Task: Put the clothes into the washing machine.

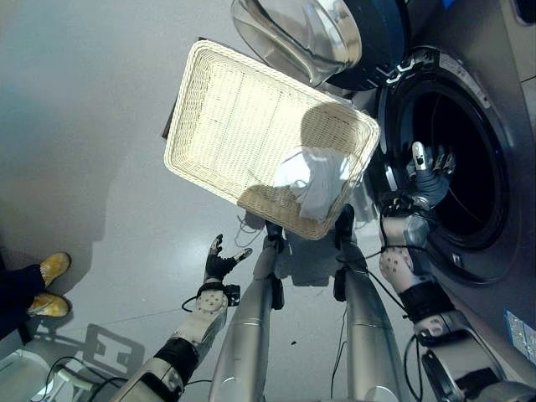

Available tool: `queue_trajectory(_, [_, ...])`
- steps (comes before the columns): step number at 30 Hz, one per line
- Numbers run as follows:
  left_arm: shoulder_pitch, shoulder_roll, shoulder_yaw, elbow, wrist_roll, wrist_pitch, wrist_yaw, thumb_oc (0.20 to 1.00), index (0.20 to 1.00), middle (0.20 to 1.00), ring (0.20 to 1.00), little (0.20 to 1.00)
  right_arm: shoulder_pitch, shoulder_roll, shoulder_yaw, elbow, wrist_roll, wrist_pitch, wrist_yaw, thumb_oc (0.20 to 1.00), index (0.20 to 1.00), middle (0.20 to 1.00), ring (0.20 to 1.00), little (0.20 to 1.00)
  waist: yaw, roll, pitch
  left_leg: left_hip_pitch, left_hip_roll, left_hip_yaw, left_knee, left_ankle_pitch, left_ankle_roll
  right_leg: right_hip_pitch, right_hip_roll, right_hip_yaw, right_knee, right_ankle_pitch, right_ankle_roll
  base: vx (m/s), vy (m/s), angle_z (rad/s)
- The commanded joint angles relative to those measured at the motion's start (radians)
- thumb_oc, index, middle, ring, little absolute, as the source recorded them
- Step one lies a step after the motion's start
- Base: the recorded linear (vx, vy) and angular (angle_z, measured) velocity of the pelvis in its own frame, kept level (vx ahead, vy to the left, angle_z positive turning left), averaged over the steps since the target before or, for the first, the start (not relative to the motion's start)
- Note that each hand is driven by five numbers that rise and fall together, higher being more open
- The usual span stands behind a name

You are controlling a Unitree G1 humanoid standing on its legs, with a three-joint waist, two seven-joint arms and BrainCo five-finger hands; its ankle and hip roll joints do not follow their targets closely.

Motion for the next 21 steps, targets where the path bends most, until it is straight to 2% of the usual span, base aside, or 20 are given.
queue_trajectory(1, [0.074,0.016,0.041,0.011,0.041,-0.029,0.001,1.000,1.000,1.000,1.000,1.000,-0.024,-0.038,0.026,-0.073,-0.370,0.081,-0.052,1.000,1.000,1.000,1.000,1.000,0.008,-0.017,-0.007,0.003,-0.074,0.024,0.046,-0.088,0.015,0.003,0.031,-0.011,0.006,0.002,0.071,0.00,0.000,0.00])
queue_trajectory(3, [0.075,0.018,0.051,0.015,0.045,-0.030,-0.007,1.000,1.000,1.000,1.000,1.000,-0.025,-0.063,0.055,-0.073,-0.457,0.113,-0.038,1.000,1.000,1.000,1.000,1.000,0.009,-0.019,-0.007,0.003,-0.075,0.022,0.047,-0.089,0.014,0.004,0.030,-0.011,0.004,0.001,0.073,0.00,0.000,0.00])
queue_trajectory(4, [0.068,0.026,0.065,0.031,0.051,-0.033,-0.026,1.000,1.000,1.000,1.000,1.000,-0.040,-0.109,0.109,-0.057,-0.560,0.173,0.017,1.000,1.000,1.000,1.000,1.000,0.012,-0.022,-0.007,0.000,-0.076,0.017,0.051,-0.090,0.012,0.005,0.028,-0.012,0.005,-0.003,0.076,-0.02,-0.041,0.01])
queue_trajectory(6, [0.065,0.030,0.069,0.045,0.054,-0.041,-0.036,1.000,1.000,1.000,1.000,1.000,-0.051,-0.131,0.139,-0.036,-0.600,0.203,0.053,1.000,1.000,1.000,1.000,1.000,0.015,-0.023,-0.007,-0.002,-0.077,0.013,0.052,-0.090,0.012,0.007,0.028,-0.013,0.005,-0.005,0.076,-0.03,-0.053,0.02])
queue_trajectory(7, [0.057,0.038,0.075,0.056,0.056,-0.043,-0.047,1.000,1.000,1.000,1.000,1.000,-0.075,-0.162,0.184,-0.013,-0.646,0.253,0.102,1.000,1.000,1.000,1.000,1.000,0.021,-0.025,-0.007,-0.004,-0.078,0.007,0.054,-0.090,0.011,0.008,0.028,-0.017,0.007,-0.008,0.077,-0.05,-0.115,0.02])
queue_trajectory(8, [0.040,0.055,0.074,0.080,0.056,-0.048,-0.065,1.000,1.000,1.000,1.000,1.000,-0.115,-0.213,0.260,0.029,-0.688,0.330,0.177,1.000,1.000,1.000,1.000,1.000,0.031,-0.030,-0.007,-0.001,-0.078,-0.003,0.052,-0.088,0.009,0.017,0.025,-0.027,0.005,-0.012,0.079,-0.05,-0.116,0.02])
queue_trajectory(9, [0.037,0.057,0.073,0.082,0.056,-0.048,-0.066,1.000,1.000,1.000,1.000,1.000,-0.121,-0.219,0.271,0.035,-0.690,0.337,0.187,1.000,1.000,1.000,1.000,1.000,0.032,-0.031,-0.007,-0.001,-0.078,-0.004,0.053,-0.088,0.008,0.018,0.025,-0.028,0.005,-0.013,0.079,-0.03,-0.106,0.07])
queue_trajectory(10, [0.033,0.063,0.073,0.088,0.056,-0.048,-0.071,1.000,1.000,1.000,1.000,1.000,-0.135,-0.232,0.295,0.050,-0.702,0.372,0.225,1.000,1.000,1.000,1.000,1.000,0.034,-0.033,-0.007,-0.002,-0.078,-0.006,0.054,-0.087,0.007,0.019,0.025,-0.032,0.006,-0.014,0.080,-0.03,-0.114,0.15])
queue_trajectory(11, [0.020,0.084,0.069,0.102,0.055,-0.049,-0.082,1.000,1.000,1.000,1.000,1.000,-0.178,-0.267,0.371,0.120,-0.712,0.445,0.302,1.000,1.000,1.000,1.000,1.000,0.045,-0.039,-0.007,-0.004,-0.077,-0.014,0.053,-0.084,0.005,0.021,0.024,-0.045,0.006,-0.016,0.080,-0.03,-0.116,0.19])
queue_trajectory(12, [0.018,0.088,0.067,0.103,0.053,-0.050,-0.083,1.000,1.000,1.000,1.000,1.000,-0.183,-0.269,0.382,0.130,-0.709,0.456,0.315,1.000,1.000,1.000,1.000,1.000,0.047,-0.040,-0.007,-0.005,-0.077,-0.015,0.053,-0.084,0.005,0.021,0.023,-0.047,0.006,-0.016,0.080,-0.03,-0.143,0.20])
queue_trajectory(13, [0.008,0.100,0.061,0.108,0.049,-0.044,-0.086,1.000,1.000,1.000,1.000,1.000,-0.211,-0.281,0.423,0.171,-0.716,0.509,0.356,1.000,1.000,1.000,1.000,1.000,0.053,-0.044,-0.007,-0.004,-0.076,-0.020,0.052,-0.082,0.004,0.025,0.022,-0.057,0.004,-0.017,0.080,-0.02,-0.091,0.13])
queue_trajectory(15, [0.000,0.111,0.057,0.109,0.047,-0.038,-0.090,1.000,1.000,1.000,1.000,1.000,-0.234,-0.291,0.460,0.204,-0.713,0.535,0.391,1.000,1.000,1.000,1.000,1.000,0.060,-0.047,-0.007,-0.004,-0.075,-0.024,0.049,-0.081,0.003,0.029,0.021,-0.065,0.002,-0.018,0.080,-0.01,-0.105,0.12])
queue_trajectory(17, [-0.024,0.135,0.039,0.110,0.036,-0.020,-0.098,1.000,1.000,1.000,1.000,1.000,-0.294,-0.293,0.515,0.299,-0.683,0.623,0.522,1.000,1.000,1.000,1.000,1.000,0.075,-0.051,-0.007,-0.005,-0.073,-0.034,0.046,-0.075,-0.002,0.032,0.020,-0.083,0.001,-0.019,0.078,-0.01,-0.128,0.11])
queue_trajectory(19, [-0.043,0.147,0.029,0.108,0.034,-0.005,-0.106,1.000,1.000,1.000,1.000,1.000,-0.332,-0.286,0.551,0.366,-0.669,0.661,0.608,1.000,1.000,1.000,1.000,1.000,0.087,-0.051,-0.007,-0.007,-0.070,-0.038,0.036,-0.068,-0.005,0.035,0.019,-0.099,-0.002,-0.020,0.077,0.00,-0.120,0.14])
queue_trajectory(20, [-0.057,0.152,0.017,0.108,0.035,0.005,-0.110,1.000,1.000,1.000,1.000,1.000,-0.361,-0.268,0.570,0.422,-0.708,0.699,0.679,1.000,1.000,1.000,1.000,1.000,0.098,-0.049,-0.007,-0.011,-0.068,-0.041,0.029,-0.062,-0.009,0.032,0.017,-0.111,-0.001,-0.021,0.076,0.01,-0.101,0.11])
queue_trajectory(21, [-0.057,0.152,0.017,0.108,0.035,0.005,-0.110,1.000,1.000,1.000,1.000,1.000,-0.361,-0.268,0.570,0.422,-0.708,0.699,0.679,1.000,1.000,1.000,1.000,1.000,0.098,-0.049,-0.007,-0.011,-0.068,-0.041,0.029,-0.062,-0.009,0.032,0.017,-0.111,-0.001,-0.021,0.076,0.00,-0.065,0.09])
